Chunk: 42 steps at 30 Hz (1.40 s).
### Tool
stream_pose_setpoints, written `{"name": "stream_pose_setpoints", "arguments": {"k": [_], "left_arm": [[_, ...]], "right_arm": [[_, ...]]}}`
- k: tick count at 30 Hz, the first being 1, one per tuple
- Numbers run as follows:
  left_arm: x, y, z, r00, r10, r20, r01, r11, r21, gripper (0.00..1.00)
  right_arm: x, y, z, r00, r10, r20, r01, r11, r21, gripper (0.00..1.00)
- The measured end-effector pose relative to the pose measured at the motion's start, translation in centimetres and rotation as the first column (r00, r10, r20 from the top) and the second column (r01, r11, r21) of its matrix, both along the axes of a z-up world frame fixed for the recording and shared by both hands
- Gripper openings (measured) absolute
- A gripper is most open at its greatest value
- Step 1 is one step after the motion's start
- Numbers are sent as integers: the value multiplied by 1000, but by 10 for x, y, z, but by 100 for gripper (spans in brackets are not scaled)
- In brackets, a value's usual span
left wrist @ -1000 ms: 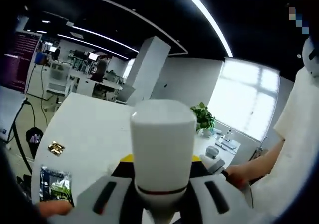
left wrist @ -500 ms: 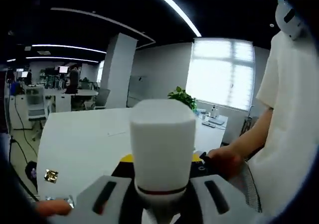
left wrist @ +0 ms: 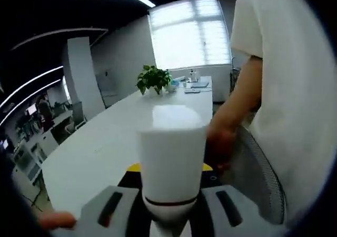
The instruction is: Arrange the skincare products in the storage area until every visible bottle or jar stands upright without overlapping.
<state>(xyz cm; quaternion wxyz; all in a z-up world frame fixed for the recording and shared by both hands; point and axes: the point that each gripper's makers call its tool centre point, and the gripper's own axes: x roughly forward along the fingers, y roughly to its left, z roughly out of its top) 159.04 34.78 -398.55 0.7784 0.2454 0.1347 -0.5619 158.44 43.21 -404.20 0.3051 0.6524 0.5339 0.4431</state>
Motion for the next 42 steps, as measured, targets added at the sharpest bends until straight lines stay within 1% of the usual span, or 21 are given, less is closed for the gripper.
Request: {"name": "stream_pose_setpoints", "arguments": {"k": [1,4,7,10,14,16,19,22,24,25,27,30,33,36,39,42], "left_arm": [[-4,-4,-5,999,-35,9,35,998,45,15],[-8,-10,-10,996,-81,38,77,992,103,15],[-8,-12,-16,992,-109,61,99,983,154,15],[-10,-14,-25,985,-154,80,134,968,212,15],[-17,-21,-39,968,-230,101,192,937,291,15],[-21,-25,-44,958,-262,116,212,921,326,15],[-24,-30,-46,934,-314,171,232,896,379,15],[-24,-34,-44,927,-324,188,234,893,383,15],[-25,-36,-43,912,-348,218,240,883,402,15],[-25,-37,-42,904,-359,233,243,878,412,15],[-32,-38,-47,874,-419,246,274,843,464,15],[-38,-37,-56,856,-457,242,294,816,498,15],[-40,-38,-62,848,-474,238,303,801,516,15],[-43,-39,-67,846,-483,226,313,793,523,15],[-37,-34,-68,857,-459,233,293,807,512,16],[-35,-32,-67,863,-444,241,282,819,501,17]], "right_arm": [[-1,0,1,1000,23,-2,-23,1000,13,27],[0,-1,2,998,66,8,-66,998,10,27],[5,-2,-3,997,73,19,-73,997,-10,25],[8,-3,-7,997,70,20,-69,997,-24,25],[8,-4,-16,998,65,12,-65,996,-65,24],[7,-4,-18,998,62,10,-61,995,-78,24],[13,-8,-19,998,58,-11,-59,997,-54,22],[15,-12,-15,998,59,-28,-60,998,-19,21],[15,-15,-8,997,65,-46,-64,998,26,20],[14,-16,-8,996,73,-45,-72,997,30,20],[11,-16,-6,995,90,-41,-88,995,36,19],[7,-15,-7,994,106,-37,-105,994,24,19],[3,-11,-8,992,117,-41,-116,993,19,19],[0,-6,-8,990,129,-54,-129,992,5,17],[3,-4,-11,993,101,-55,-102,994,-22,15],[5,-2,-12,994,89,-67,-91,995,-31,12]]}}
